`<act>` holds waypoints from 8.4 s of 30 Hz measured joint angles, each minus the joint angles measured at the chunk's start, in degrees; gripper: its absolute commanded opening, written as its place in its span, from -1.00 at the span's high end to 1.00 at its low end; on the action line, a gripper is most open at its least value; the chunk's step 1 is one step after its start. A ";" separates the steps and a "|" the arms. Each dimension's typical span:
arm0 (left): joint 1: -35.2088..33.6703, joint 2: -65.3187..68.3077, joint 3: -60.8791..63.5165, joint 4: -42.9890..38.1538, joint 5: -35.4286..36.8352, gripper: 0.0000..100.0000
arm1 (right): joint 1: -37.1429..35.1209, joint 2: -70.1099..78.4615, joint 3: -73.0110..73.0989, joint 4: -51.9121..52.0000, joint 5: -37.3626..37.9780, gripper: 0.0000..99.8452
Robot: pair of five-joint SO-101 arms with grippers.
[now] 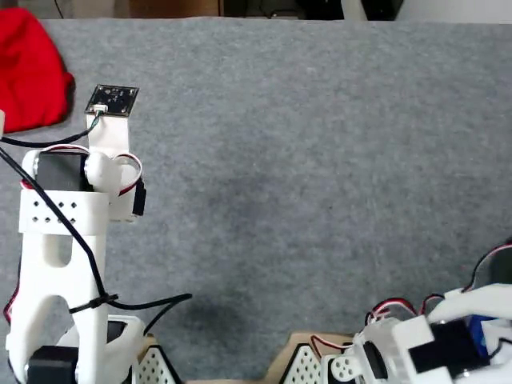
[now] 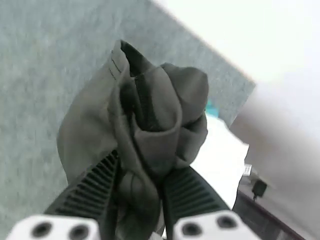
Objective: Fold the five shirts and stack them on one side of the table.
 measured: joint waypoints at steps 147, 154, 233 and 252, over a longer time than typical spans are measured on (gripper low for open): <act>-12.92 -10.81 29.71 -28.75 5.27 0.96 | -56.00 -82.46 115.34 -32.62 12.57 0.99; -12.92 -17.32 41.93 -42.02 5.27 0.95 | -67.78 -90.11 130.02 -44.31 8.26 0.99; -13.10 -31.30 58.55 -51.87 5.80 0.96 | -68.84 -95.12 130.99 -26.29 7.91 0.99; -13.27 -31.38 54.15 -47.91 5.80 0.96 | -68.84 -95.12 130.99 -26.29 7.91 0.99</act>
